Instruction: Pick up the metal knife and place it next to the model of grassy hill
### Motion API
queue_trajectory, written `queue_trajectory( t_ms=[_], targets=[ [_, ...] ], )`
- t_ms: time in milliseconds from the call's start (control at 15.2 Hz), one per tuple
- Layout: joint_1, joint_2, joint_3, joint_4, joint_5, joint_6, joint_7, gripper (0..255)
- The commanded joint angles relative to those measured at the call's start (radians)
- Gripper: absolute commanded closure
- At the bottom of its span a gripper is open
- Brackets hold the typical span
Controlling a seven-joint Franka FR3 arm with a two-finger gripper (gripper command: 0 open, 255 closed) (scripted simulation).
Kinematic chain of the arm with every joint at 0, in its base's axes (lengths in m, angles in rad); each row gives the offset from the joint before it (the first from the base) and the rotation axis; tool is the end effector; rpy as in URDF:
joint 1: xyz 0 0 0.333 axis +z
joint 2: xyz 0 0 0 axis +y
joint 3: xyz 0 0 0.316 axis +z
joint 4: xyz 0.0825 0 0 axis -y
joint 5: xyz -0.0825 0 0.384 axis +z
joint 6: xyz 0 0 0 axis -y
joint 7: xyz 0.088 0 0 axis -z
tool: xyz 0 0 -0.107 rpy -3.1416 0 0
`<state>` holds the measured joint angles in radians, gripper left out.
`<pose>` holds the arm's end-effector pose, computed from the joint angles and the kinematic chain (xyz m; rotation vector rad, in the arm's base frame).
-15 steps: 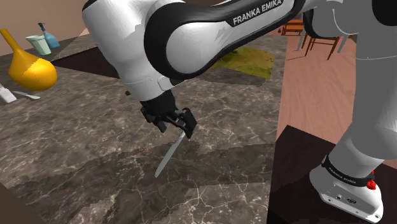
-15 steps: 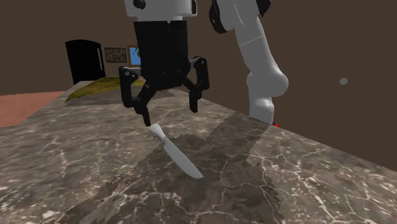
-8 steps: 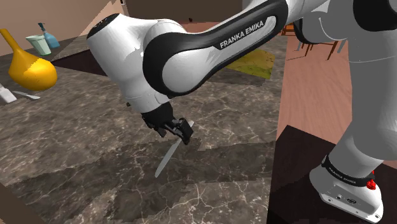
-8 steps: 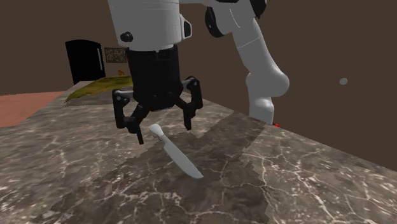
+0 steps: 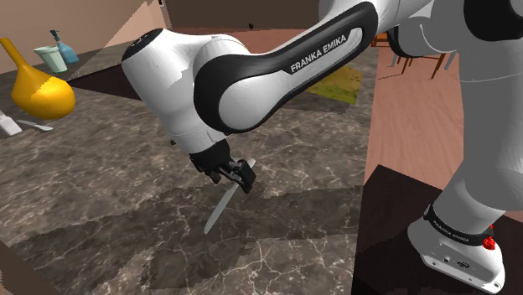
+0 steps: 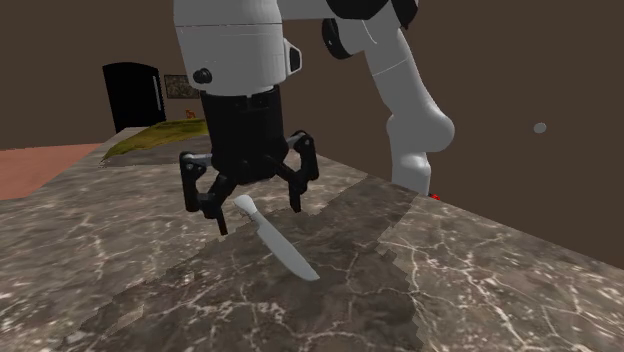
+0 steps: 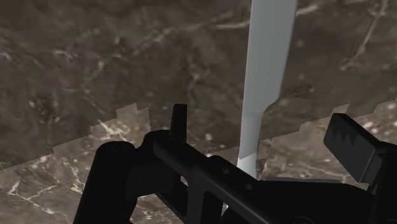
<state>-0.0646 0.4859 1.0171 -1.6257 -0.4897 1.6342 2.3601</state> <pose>0.4566 0.4227 0.4268 2.3019 -1.7857 0.1300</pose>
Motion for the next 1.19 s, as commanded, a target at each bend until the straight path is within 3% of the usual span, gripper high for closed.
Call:
queue_trajectory(
  t_ms=[0,66,594,1122],
  targets=[
    [0.0,0.0,0.0,0.0,0.0,0.0,0.0,0],
    [0.0,0.0,0.0,0.0,0.0,0.0,0.0,255],
    [-0.004,0.0,-0.001,-0.007,-0.001,0.006,-0.002,255],
    [0.006,-0.021,0.013,0.072,0.02,-0.08,-0.022,255]
  ],
)
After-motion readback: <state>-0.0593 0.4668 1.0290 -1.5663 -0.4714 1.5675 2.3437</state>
